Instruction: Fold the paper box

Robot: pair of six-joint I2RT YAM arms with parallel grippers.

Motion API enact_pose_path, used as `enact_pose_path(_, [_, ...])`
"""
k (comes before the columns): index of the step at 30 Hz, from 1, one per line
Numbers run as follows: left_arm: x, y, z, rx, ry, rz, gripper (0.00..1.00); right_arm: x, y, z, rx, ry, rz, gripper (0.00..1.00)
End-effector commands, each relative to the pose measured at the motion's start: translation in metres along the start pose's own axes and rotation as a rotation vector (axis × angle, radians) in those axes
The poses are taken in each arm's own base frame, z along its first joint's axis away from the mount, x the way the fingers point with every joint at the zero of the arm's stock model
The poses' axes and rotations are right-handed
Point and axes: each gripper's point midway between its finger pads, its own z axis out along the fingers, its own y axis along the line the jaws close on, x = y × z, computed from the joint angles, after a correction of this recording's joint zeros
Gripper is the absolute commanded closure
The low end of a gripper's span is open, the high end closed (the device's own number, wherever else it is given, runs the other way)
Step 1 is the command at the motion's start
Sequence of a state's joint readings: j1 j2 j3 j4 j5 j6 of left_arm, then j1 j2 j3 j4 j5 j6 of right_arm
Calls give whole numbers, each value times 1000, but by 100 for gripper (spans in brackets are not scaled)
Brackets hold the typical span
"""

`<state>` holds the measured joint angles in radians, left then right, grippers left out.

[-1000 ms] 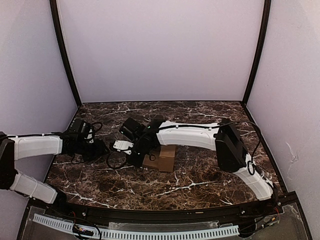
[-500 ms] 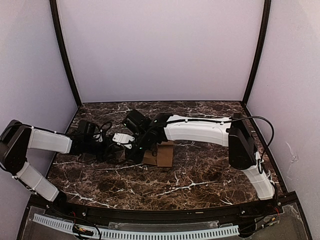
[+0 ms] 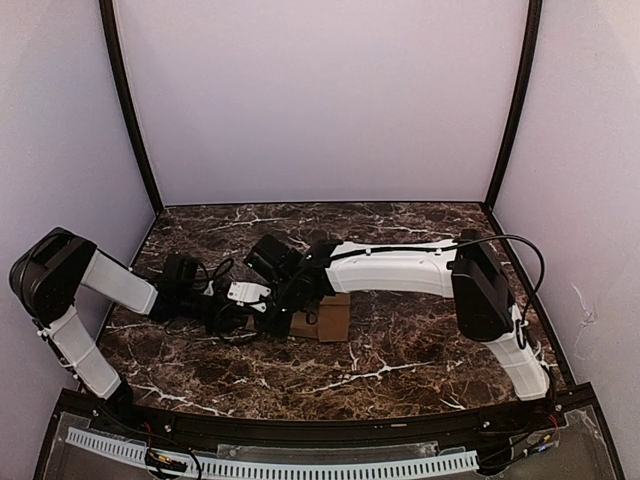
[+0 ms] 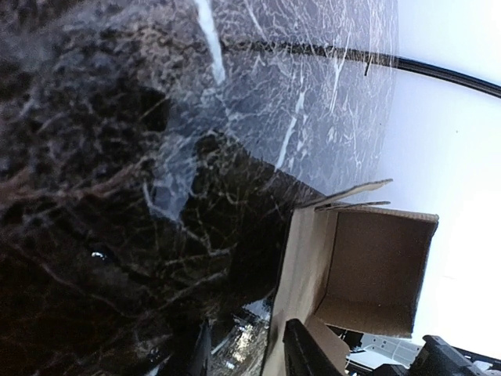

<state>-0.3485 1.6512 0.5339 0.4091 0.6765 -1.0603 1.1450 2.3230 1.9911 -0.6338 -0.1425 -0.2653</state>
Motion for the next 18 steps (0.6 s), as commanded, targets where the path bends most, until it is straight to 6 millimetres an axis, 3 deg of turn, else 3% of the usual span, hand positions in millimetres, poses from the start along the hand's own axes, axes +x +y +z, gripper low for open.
enact_pose_path(1, [3, -20, 3, 125, 41, -32, 68, -17, 10, -12, 30, -52, -66, 100])
enact_pose_path(9, [10, -29, 11, 160, 81, -22, 73, -18, 13, -11, 42, -48, -78, 100])
enact_pose_path(13, [12, -29, 15, 155, 87, -11, 88, -16, 10, -10, 55, -40, -79, 100])
enact_pose_path(15, [12, -28, 15, 149, 82, -10, 97, -13, 11, -15, 57, -25, -88, 94])
enact_pose_path(18, [11, -27, 15, 132, 82, 4, 99, -12, 13, -40, 56, -21, -125, 73])
